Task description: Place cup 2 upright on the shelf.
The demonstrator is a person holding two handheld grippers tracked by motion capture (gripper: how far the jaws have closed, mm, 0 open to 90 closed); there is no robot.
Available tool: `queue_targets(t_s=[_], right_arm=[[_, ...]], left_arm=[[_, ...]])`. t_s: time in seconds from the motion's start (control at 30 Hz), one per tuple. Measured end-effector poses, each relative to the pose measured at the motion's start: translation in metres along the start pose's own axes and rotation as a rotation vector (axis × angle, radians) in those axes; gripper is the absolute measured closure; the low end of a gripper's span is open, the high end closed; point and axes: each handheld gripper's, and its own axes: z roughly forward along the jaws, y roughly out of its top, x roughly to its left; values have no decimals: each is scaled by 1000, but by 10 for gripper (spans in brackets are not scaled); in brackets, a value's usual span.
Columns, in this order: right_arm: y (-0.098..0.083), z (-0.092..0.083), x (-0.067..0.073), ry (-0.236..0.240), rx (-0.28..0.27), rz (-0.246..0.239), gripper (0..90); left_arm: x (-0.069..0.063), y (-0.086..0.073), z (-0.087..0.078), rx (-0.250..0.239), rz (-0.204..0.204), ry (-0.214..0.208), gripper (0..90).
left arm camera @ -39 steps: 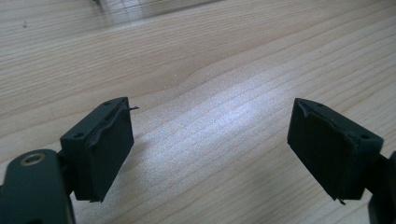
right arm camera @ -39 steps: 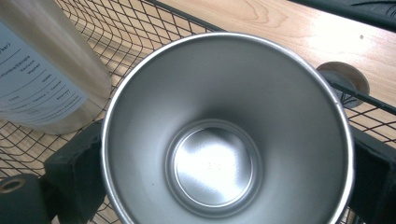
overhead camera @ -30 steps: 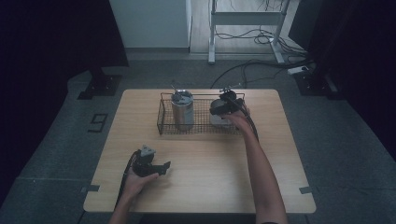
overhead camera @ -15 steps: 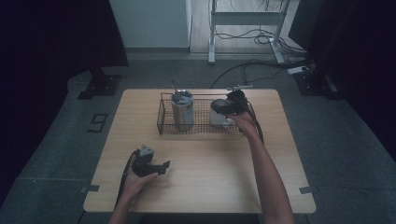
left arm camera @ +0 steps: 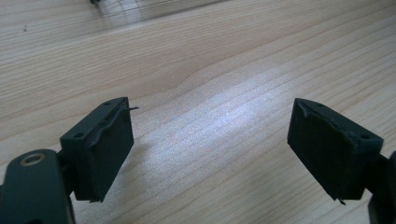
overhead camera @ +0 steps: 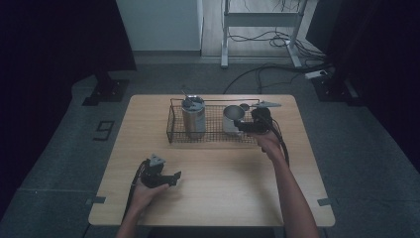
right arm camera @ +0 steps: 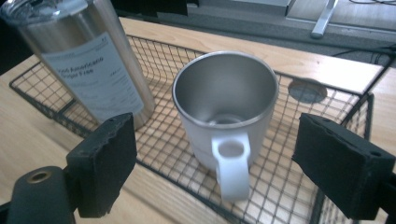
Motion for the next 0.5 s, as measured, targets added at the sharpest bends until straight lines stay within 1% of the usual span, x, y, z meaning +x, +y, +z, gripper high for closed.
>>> queue_targets(t_s=[0.03,0.1,0.13,0.17,0.2,0.3,0.33,0.37,0.4,0.43,0.47,0.5], right_arm=[[-5,-7,0,1,-25,-2,136],[-8,-13,0,5,-22,4,132],[-9,-16,0,4,-19,1,133],[-12,-21,0,3,-33,-3,142],[-14,-24,0,6,-37,-2,141],[-21,-33,2,2,-33,-16,143],[-21,-33,2,2,-33,-16,143],[-29,-42,4,5,-43,-18,148],[-29,-42,4,5,-43,-18,148],[-36,-48,5,10,-45,-18,153],[-36,-48,5,10,-45,-18,153],[-46,-54,7,9,-51,-17,157]], left_arm=[[0,0,0,1,1,1,146],[0,0,0,0,0,2,146],[0,0,0,0,0,2,146],[0,0,1,1,0,4,146],[0,0,1,1,1,3,146],[-1,-1,1,1,3,1,146],[-1,-1,1,1,3,1,146],[-2,-1,1,3,6,2,145],[-2,-1,1,3,6,2,146],[-2,-1,1,2,6,2,146],[-2,-1,1,2,6,2,146],[-2,0,1,3,6,2,146]])
